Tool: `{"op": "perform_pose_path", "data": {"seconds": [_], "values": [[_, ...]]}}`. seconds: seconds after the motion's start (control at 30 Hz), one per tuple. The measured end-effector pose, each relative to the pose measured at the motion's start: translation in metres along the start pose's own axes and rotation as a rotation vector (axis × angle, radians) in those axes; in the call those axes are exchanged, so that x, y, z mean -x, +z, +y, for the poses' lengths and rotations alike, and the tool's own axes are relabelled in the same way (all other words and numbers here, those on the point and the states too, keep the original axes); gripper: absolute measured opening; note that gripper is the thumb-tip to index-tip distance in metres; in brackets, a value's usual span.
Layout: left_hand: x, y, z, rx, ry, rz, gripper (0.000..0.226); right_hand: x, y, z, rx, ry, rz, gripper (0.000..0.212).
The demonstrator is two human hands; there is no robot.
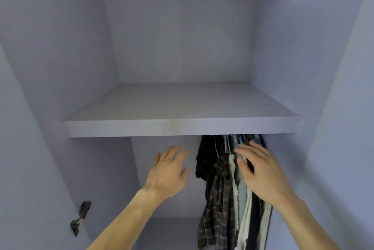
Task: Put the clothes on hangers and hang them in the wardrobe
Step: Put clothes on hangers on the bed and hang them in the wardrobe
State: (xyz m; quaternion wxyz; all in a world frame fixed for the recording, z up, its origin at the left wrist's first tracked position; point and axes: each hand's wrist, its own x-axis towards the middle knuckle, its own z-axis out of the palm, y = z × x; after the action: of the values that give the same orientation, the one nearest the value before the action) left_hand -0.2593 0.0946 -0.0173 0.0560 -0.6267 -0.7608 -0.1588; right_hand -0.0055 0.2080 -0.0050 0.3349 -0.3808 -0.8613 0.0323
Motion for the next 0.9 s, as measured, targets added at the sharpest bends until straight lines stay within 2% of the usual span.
{"op": "perform_pose_path", "data": {"seconds": [0.13, 0.27, 0.33, 0.43, 0.57, 0.7, 0.77, 0.9], "values": [[-0.032, 0.035, 0.021, 0.112, 0.03, -0.104, 0.055, -0.036, -0.013, 0.025, 0.072, 0.052, 0.161, 0.041], [-0.062, 0.08, 0.036, 0.241, -0.049, -0.216, 0.056, -0.08, -0.006, 0.057, 0.196, 0.056, 0.265, 0.053], [-0.075, 0.102, 0.041, 0.283, -0.101, -0.266, 0.057, -0.095, 0.007, 0.074, 0.244, 0.007, 0.349, 0.051], [-0.098, 0.131, 0.051, 0.344, -0.195, -0.333, 0.06, -0.111, 0.032, 0.098, 0.307, -0.097, 0.572, 0.043], [-0.127, 0.158, 0.068, 0.488, -0.344, -0.334, 0.072, -0.124, 0.056, 0.112, 0.366, -0.146, 0.779, 0.04], [-0.148, 0.177, 0.087, 0.501, -0.415, -0.316, 0.086, -0.126, 0.06, 0.118, 0.386, -0.185, 0.822, 0.039], [-0.158, 0.185, 0.093, 0.502, -0.439, -0.308, 0.08, -0.128, 0.06, 0.118, 0.398, -0.193, 0.836, 0.04], [-0.163, 0.174, 0.106, 0.504, -0.463, -0.247, 0.046, -0.127, 0.06, 0.119, 0.393, -0.19, 0.836, 0.041]]}}
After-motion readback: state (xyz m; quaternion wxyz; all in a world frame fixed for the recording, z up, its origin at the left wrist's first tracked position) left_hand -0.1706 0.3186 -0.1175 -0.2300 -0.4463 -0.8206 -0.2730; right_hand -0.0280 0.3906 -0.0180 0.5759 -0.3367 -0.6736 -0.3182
